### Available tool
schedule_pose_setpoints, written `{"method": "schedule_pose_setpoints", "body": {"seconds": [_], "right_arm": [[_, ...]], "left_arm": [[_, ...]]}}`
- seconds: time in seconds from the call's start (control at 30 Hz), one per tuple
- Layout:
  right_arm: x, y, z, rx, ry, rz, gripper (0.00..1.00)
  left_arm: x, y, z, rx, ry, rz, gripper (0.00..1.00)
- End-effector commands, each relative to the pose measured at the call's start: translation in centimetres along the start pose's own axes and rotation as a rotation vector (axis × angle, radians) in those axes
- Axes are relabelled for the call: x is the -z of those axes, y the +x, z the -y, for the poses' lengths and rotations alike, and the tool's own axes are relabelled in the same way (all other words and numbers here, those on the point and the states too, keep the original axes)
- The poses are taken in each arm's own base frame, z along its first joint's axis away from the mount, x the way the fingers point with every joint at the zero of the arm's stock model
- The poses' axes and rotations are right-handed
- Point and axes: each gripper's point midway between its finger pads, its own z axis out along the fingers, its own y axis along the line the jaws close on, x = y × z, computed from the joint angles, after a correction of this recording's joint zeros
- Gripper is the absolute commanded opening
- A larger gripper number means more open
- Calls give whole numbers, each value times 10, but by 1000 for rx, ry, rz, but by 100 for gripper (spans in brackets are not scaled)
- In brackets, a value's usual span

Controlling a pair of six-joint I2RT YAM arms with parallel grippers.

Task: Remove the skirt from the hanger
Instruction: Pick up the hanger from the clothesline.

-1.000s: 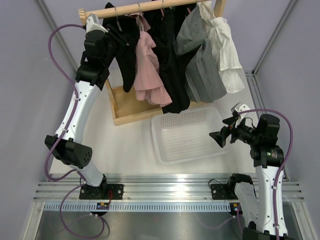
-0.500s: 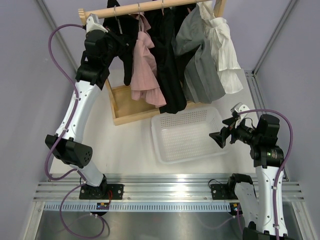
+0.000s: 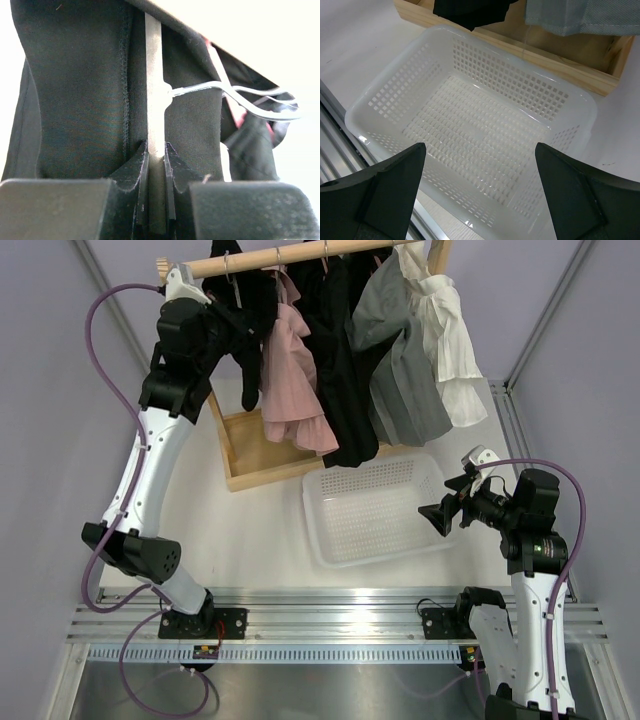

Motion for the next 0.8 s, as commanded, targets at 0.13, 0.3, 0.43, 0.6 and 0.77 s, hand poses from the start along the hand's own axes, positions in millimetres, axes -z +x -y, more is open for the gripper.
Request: {"method": "schedule_pose_setpoints", "body": {"seconds": [0.13, 0.3, 0.43, 0.6, 0.77], "right_arm": [[3, -8, -6, 38, -23, 27, 99], [3, -8, -9, 42, -38, 30, 99], [3, -7, -12, 47, -59, 30, 100], [3, -5, -16, 50, -80, 28, 100], [4, -6, -33, 56, -185, 40, 99]], "left_arm": [[40, -50, 63, -18, 186, 108, 0], [49, -38, 48, -22, 149, 84, 0], [68, -27, 35, -40, 129, 68, 0], [81, -3, 15, -68, 106, 17, 0], [109, 9, 5, -105, 103, -15, 0]]}}
